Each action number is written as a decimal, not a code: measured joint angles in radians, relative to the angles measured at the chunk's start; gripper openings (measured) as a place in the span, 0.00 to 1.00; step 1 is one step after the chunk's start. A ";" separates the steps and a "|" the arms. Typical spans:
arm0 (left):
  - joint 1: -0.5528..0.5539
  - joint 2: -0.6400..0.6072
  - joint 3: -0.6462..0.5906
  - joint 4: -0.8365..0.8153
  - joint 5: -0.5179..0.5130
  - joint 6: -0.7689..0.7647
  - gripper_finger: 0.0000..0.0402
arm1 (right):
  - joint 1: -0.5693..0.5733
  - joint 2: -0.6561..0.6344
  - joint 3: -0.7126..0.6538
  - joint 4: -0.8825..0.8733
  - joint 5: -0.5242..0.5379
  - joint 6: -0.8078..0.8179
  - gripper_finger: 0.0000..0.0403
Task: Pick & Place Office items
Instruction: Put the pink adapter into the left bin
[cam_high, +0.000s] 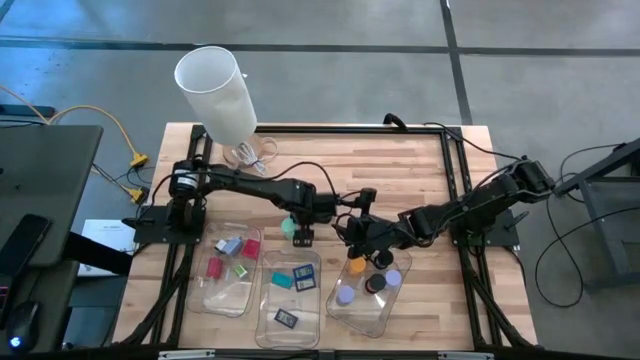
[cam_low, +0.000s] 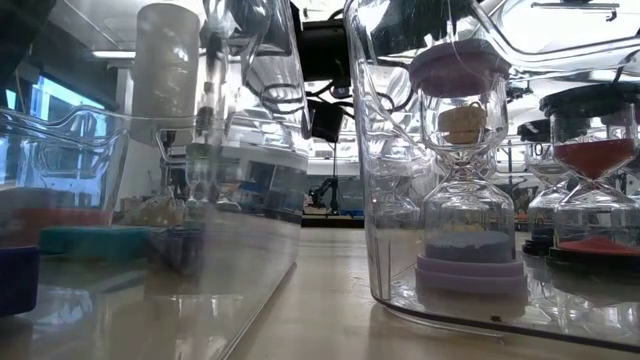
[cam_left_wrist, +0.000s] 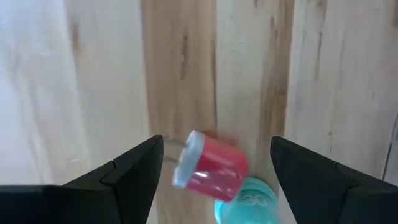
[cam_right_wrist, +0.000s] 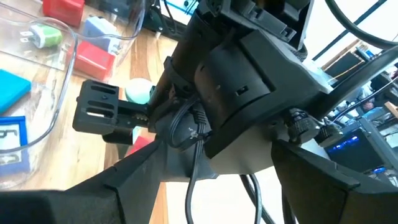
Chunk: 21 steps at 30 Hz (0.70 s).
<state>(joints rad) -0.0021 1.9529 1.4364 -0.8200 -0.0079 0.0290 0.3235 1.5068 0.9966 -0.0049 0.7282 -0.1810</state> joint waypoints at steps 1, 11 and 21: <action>0.000 -0.002 0.000 0.000 -0.005 0.000 0.71 | 0.000 0.000 0.000 0.002 0.002 -0.002 0.71; 0.006 -0.015 0.032 -0.028 -0.177 -0.210 0.71 | -0.006 -0.002 0.001 0.004 0.014 -0.010 0.71; 0.054 -0.007 0.035 -0.095 -0.117 -0.463 0.71 | -0.006 -0.001 0.001 -0.009 -0.006 -0.009 0.71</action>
<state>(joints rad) 0.0520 1.9457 1.4715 -0.9149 -0.1253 -0.4344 0.3172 1.5063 0.9977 -0.0135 0.7223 -0.1897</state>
